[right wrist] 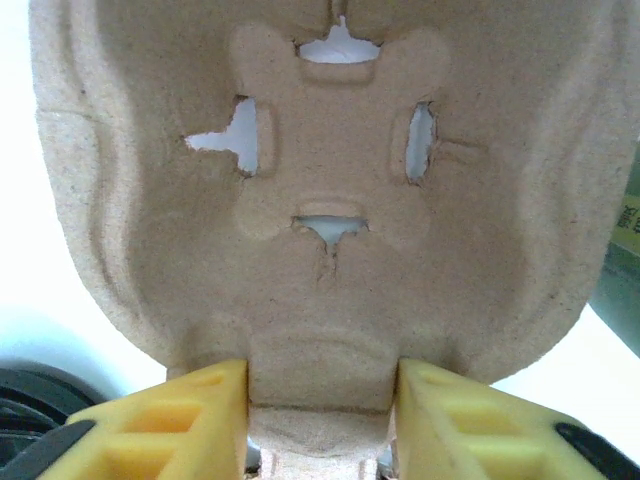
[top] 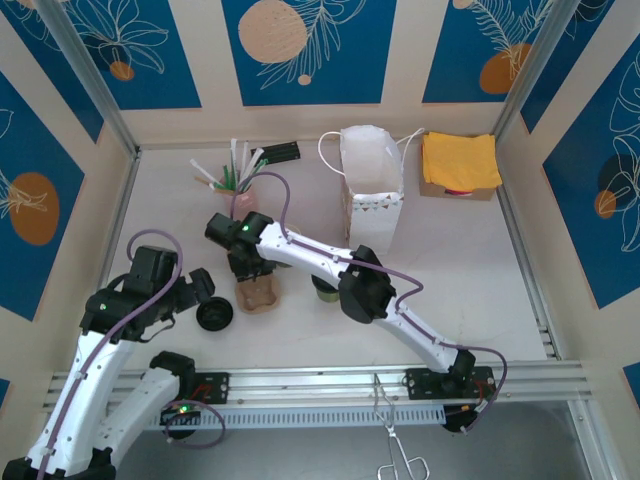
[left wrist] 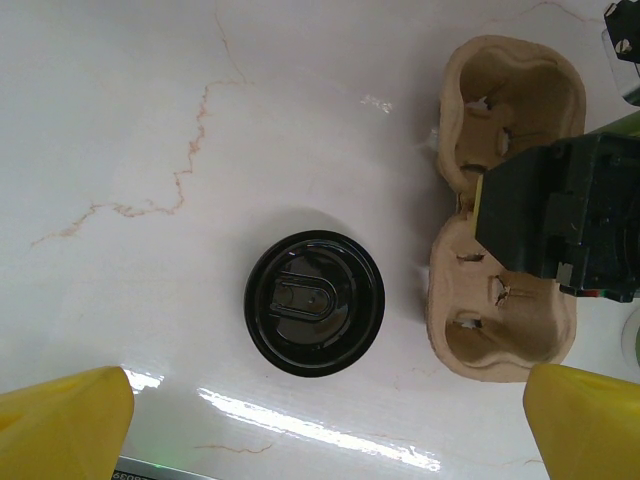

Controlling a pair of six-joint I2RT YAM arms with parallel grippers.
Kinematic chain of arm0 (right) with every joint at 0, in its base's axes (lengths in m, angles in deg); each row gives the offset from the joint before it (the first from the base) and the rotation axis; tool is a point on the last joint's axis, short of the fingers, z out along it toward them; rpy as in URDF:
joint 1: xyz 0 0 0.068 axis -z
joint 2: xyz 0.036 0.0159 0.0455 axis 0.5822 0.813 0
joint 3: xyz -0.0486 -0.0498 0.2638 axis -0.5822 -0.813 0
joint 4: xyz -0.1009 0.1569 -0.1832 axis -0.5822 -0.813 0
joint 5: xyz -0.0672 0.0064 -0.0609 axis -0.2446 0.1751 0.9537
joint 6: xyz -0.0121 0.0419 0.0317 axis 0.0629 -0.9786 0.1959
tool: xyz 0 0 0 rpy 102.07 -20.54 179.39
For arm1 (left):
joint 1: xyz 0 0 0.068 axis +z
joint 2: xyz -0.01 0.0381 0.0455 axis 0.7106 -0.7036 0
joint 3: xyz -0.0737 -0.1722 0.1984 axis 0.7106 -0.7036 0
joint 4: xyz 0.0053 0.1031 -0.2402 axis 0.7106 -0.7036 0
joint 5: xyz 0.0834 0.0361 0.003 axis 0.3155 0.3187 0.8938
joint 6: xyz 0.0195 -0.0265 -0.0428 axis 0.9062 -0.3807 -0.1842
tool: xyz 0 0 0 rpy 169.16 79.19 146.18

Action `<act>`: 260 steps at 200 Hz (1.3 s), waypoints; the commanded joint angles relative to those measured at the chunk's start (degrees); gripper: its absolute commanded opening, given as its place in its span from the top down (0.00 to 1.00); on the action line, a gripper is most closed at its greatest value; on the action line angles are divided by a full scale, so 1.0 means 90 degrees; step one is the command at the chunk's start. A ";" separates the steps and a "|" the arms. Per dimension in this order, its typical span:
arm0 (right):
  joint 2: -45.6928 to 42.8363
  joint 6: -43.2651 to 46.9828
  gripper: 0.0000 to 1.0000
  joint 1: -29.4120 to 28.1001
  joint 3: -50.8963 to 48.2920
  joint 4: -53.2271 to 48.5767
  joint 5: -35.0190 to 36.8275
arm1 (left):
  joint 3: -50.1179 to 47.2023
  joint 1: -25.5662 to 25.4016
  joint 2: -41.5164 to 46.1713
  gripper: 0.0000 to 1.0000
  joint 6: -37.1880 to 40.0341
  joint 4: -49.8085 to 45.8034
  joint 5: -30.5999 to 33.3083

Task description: Pack the takeout coffee

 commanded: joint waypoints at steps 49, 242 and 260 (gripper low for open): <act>-0.0071 -0.0070 0.67 0.0030 0.0304 -0.0205 -0.0122 | -0.0051 0.0059 0.0060 0.00 0.0131 0.0064 -0.0091; -0.0692 -0.0046 0.67 0.0114 -0.0233 0.0039 -0.0423 | -0.0546 0.1292 -0.1322 0.17 -0.0611 0.1787 -0.1003; -0.0697 -0.0018 0.67 0.0119 -0.0256 0.0039 -0.0459 | -0.0795 0.1860 -0.1737 0.21 -0.0611 0.2426 -0.1928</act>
